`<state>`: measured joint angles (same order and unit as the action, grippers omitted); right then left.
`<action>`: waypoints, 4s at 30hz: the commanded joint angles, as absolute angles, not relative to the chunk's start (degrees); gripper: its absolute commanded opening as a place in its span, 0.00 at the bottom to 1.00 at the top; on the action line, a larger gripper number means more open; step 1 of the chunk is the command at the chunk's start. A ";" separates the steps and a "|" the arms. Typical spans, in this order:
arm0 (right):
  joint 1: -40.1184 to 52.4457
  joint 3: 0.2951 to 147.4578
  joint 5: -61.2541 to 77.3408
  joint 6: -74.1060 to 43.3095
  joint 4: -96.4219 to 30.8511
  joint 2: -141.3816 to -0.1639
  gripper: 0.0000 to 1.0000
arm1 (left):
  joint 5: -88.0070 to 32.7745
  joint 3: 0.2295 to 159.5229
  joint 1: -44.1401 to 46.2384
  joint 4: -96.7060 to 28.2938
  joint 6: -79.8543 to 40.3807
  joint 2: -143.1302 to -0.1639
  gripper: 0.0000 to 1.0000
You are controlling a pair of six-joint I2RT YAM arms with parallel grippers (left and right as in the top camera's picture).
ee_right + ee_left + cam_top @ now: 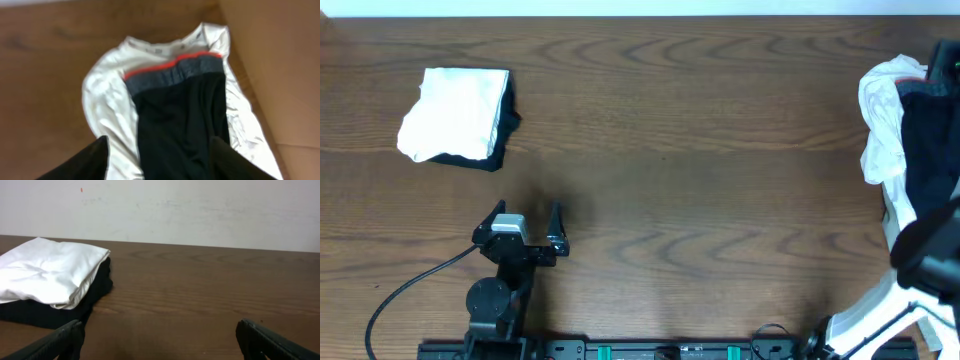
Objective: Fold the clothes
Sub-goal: 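Reach the right gripper to the black leggings waistband in the right pile, then grasp the leggings waistband and drag it left toward the left gripper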
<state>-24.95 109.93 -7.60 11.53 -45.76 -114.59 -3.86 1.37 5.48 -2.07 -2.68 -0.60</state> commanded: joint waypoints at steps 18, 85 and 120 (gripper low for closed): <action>-28.84 110.87 2.44 20.86 -31.20 -136.03 0.61 | -4.21 0.23 5.72 -3.68 -1.74 -0.23 0.98; 23.86 110.87 24.58 -1.15 -34.24 -117.08 0.01 | -4.23 0.23 5.72 -3.68 -1.74 -0.23 0.98; 47.40 110.91 16.69 -0.34 -35.40 -115.26 0.75 | -4.21 0.23 5.72 -3.66 -1.74 -0.23 0.98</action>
<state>51.00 110.52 15.86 -1.48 -34.74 -123.22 -3.86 1.37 5.48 -2.07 -2.70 -0.60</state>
